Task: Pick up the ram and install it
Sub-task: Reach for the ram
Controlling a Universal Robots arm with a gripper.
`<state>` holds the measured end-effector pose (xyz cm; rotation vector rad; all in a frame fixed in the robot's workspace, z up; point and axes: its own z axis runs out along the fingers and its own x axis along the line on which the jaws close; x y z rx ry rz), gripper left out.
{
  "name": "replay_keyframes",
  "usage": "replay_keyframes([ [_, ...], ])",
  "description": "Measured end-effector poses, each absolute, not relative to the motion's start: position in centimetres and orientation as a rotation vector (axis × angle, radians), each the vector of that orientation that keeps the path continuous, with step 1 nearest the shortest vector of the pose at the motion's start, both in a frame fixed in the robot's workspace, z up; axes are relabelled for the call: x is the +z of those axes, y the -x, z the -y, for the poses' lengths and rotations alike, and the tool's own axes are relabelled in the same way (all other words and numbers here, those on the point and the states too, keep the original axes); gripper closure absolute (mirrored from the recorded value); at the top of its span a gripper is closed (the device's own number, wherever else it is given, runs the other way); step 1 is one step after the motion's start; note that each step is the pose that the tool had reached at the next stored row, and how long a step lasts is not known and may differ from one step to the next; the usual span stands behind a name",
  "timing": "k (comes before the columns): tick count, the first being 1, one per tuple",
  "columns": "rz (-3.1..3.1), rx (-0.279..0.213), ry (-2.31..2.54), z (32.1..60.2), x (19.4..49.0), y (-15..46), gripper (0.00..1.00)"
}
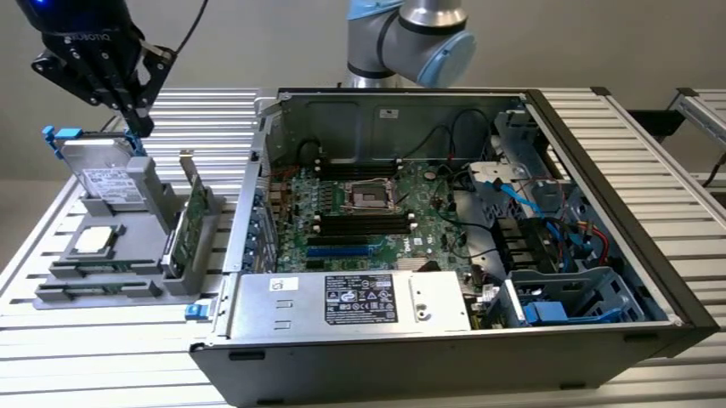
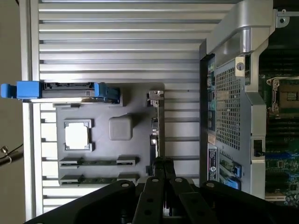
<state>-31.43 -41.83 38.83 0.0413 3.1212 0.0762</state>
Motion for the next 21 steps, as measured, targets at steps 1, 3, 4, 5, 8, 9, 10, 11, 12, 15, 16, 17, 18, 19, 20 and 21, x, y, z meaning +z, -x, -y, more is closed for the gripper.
replay_keyframes([
  [1,-3.121,0.076,-0.039,41.9,38.8,31.6,0.9],
  [3,-3.122,0.076,-0.036,42.1,38.8,32.0,0.9],
  [4,-3.123,0.076,-0.034,42.1,38.7,32.2,0.9],
  [5,-3.123,0.076,-0.033,42.2,38.7,32.4,0.9],
  [8,-3.125,0.076,-0.028,42.5,38.6,33.0,0.9],
  [9,-3.125,0.077,-0.026,42.5,38.6,33.2,0.9],
  [10,-3.125,0.076,-0.024,42.6,38.6,33.5,0.9],
  [11,-3.126,0.077,-0.023,42.7,38.6,33.7,0.9],
  [12,-3.126,0.077,-0.021,42.8,38.5,33.9,0.9],
  [15,-3.127,0.077,-0.016,43.0,38.5,34.6,0.9],
  [16,-3.127,0.077,-0.015,43.1,38.4,34.8,0.9],
  [17,-3.127,0.077,-0.013,43.2,38.4,35.0,0.9],
  [18,-3.127,0.077,-0.012,43.2,38.4,35.2,0.9],
  [19,-3.128,0.077,-0.01,43.3,38.4,35.5,0.9],
  [20,-3.128,0.077,-0.008,43.4,38.3,35.7,0.9],
  [21,-3.128,0.077,-0.007,43.5,38.3,35.9,0.9],
])
